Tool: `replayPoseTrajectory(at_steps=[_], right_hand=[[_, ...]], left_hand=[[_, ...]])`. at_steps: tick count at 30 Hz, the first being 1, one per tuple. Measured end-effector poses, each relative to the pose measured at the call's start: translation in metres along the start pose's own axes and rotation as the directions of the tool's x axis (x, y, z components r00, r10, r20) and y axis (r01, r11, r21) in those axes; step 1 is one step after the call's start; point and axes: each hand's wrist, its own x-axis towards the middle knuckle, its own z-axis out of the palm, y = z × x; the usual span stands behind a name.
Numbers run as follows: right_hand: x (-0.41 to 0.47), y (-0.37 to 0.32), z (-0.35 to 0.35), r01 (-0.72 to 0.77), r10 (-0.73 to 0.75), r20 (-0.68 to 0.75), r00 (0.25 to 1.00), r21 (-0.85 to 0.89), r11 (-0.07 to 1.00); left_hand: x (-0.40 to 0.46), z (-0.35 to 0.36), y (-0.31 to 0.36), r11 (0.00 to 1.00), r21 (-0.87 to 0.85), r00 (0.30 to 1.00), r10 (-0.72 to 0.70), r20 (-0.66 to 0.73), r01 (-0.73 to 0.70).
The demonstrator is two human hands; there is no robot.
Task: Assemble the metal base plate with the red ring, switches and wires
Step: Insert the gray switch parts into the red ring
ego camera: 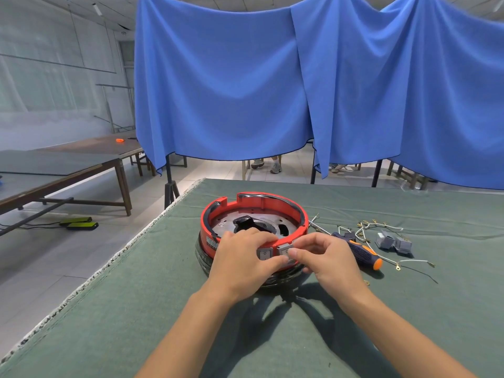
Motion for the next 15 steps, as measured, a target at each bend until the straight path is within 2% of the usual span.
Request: replayPoseTrajectory(at_steps=[4, 8, 11, 15], right_hand=[[-0.002, 0.004, 0.0, 0.104, -0.105, -0.01, 0.994, -0.086, 0.991], [-0.003, 0.006, -0.002, 0.216, -0.241, -0.051, 0.969, -0.29, 0.932], [-0.003, 0.008, -0.004, 0.32, -0.316, 0.082, 0.945, -0.414, 0.852], [0.005, 0.01, -0.011, 0.332, -0.251, 0.238, 0.938, -0.416, 0.846]], left_hand=[[0.001, 0.0, 0.0, 0.999, -0.039, 1.0, -0.015, -0.015, 0.014], [0.002, 0.0, -0.001, 0.998, -0.063, 0.999, -0.028, -0.016, 0.027], [0.002, 0.0, 0.0, 0.996, -0.073, 0.999, -0.044, -0.012, 0.043], [0.001, 0.0, 0.001, 0.992, -0.107, 0.997, -0.071, -0.016, 0.069]])
